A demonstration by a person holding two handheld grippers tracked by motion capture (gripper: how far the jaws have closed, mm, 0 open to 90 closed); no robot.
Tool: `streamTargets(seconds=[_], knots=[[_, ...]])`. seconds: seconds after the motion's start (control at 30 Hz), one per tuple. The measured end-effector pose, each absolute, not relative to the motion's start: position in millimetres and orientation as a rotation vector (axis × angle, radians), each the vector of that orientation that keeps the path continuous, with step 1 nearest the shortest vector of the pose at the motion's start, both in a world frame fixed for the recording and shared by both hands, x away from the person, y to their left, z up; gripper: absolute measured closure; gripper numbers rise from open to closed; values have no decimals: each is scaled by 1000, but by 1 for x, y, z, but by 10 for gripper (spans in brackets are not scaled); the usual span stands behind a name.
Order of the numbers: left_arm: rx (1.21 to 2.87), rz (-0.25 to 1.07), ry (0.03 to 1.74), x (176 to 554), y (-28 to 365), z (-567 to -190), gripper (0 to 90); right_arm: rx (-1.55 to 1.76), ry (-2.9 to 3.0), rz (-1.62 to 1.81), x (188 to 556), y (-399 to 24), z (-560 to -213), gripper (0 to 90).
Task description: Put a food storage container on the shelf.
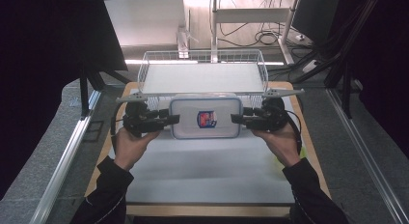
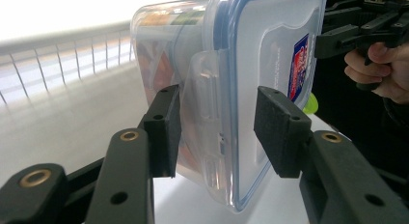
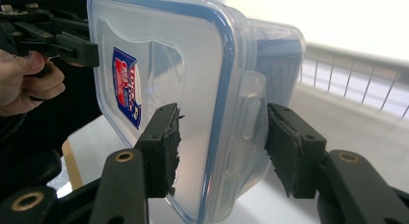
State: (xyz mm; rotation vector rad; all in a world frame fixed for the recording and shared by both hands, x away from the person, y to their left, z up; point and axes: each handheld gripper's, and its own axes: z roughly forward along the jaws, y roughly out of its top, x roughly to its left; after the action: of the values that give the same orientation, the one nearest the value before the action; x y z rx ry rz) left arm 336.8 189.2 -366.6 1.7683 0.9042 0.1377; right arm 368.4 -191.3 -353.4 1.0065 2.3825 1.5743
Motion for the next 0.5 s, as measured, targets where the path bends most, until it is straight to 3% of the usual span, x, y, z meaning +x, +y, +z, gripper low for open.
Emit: streamTargets(seconds=[0.5], knots=[[1748, 169, 885, 376, 201, -316, 533, 980, 2328, 1593, 407, -178, -300, 472]])
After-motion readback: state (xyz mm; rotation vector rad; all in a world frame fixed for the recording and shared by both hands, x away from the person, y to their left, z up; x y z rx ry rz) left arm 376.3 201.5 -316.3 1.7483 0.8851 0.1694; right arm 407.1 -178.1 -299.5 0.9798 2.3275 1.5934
